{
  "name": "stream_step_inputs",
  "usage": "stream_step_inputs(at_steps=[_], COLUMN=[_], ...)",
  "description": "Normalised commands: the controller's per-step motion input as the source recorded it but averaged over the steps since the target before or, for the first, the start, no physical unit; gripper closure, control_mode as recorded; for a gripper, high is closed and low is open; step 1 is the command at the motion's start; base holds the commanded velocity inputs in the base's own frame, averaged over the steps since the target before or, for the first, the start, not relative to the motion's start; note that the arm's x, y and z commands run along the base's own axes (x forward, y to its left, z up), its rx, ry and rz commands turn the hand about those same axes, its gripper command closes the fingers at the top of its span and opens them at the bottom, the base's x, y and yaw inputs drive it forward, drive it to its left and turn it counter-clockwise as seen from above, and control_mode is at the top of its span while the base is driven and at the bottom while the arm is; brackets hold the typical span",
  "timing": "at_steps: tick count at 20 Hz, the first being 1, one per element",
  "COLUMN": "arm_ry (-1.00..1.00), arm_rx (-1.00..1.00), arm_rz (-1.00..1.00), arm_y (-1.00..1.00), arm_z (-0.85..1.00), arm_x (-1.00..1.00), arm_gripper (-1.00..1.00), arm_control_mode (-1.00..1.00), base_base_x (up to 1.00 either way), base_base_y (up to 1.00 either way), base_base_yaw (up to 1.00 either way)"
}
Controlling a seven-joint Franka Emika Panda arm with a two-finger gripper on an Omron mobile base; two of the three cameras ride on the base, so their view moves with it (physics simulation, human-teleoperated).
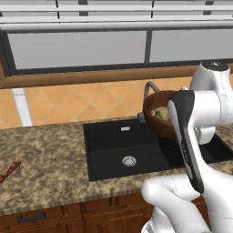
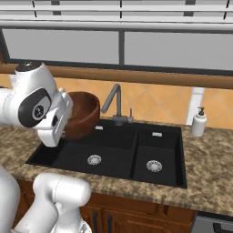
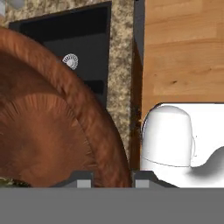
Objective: Pick the onion from the sink and place it in the bowl. Then pick the bowl and place it in the microwave. Then close the microwave door and press the start button.
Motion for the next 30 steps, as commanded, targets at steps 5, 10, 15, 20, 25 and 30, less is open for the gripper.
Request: stream_step_inputs(at_steps=[5,10,15,20,25,30], arm_ry=[-0.11,-0.13,-0.02,-0.07,0.00,0.00], arm_rx=[0.00,0.03,0.01,0.00,0.00,0.00], arm_rz=[-0.21,-0.04,0.00,0.00,0.00,0.00], arm_y=[-0.52,-0.12,-0.05,0.00,0.01,0.00], arm_z=[0.04,0.36,0.43,0.42,0.03,0.00], arm_x=[-0.35,-0.07,-0.26,-0.41,-0.03,0.00], arm_gripper=[1.00,1.00,1.00,1.00,1.00,1.00], arm_control_mode=[-1.00,-1.00,-1.00,-1.00,1.00,1.00], base_base_x=[0.00,0.00,0.00,0.00,0.00,-0.02], base_base_y=[0.00,0.00,0.00,0.00,-0.05,-0.36], base_base_yaw=[0.00,0.00,0.00,0.00,-0.02,-0.61])
